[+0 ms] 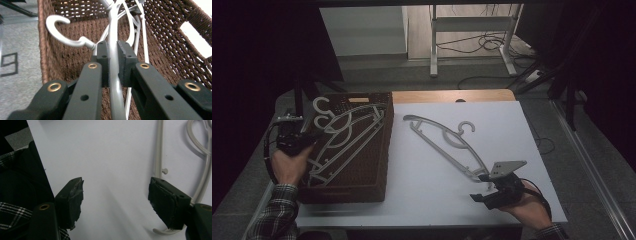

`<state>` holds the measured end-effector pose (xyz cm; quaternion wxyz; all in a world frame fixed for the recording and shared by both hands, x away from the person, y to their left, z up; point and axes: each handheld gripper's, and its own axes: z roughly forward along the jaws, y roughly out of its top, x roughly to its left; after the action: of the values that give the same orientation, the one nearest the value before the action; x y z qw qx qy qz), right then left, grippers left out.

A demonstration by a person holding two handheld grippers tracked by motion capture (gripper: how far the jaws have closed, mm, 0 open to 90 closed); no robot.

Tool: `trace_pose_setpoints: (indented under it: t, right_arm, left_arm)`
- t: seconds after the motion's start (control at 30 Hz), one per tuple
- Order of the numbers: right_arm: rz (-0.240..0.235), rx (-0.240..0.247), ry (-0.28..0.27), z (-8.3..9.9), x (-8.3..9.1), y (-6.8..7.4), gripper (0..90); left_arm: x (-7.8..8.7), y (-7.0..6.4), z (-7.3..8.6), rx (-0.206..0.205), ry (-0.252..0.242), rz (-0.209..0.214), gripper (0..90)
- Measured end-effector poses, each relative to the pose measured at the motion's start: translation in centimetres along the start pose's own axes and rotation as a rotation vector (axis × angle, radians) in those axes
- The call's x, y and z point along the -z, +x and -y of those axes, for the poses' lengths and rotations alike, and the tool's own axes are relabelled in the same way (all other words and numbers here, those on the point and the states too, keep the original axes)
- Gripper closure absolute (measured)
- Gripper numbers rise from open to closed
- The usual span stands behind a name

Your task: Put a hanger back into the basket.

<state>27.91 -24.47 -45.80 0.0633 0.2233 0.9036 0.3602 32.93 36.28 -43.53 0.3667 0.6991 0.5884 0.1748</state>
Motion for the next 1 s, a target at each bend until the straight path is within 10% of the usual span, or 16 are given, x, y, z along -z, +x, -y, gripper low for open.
trace_pose_setpoints:
  t: [0.4, 0.7, 1.0]
  right_arm:
    - [0.003, 0.006, 0.003, 0.1, 0.1, 0.1, 28.2]
    - [0.013, -0.003, -0.005, 0.0, 0.1, 0.4, 27.8]
    - [0.057, -0.069, -0.067, 0.0, 0.9, 1.0, 24.6]
  left_arm:
    - [0.0, -1.1, 0.2, -0.077, 0.065, -0.11, 64.8]
    - [1.7, -3.0, 0.5, -0.103, -0.047, 0.021, 48.0]
    - [3.6, -8.3, 0.9, -0.182, -0.134, 0.18, 25.5]
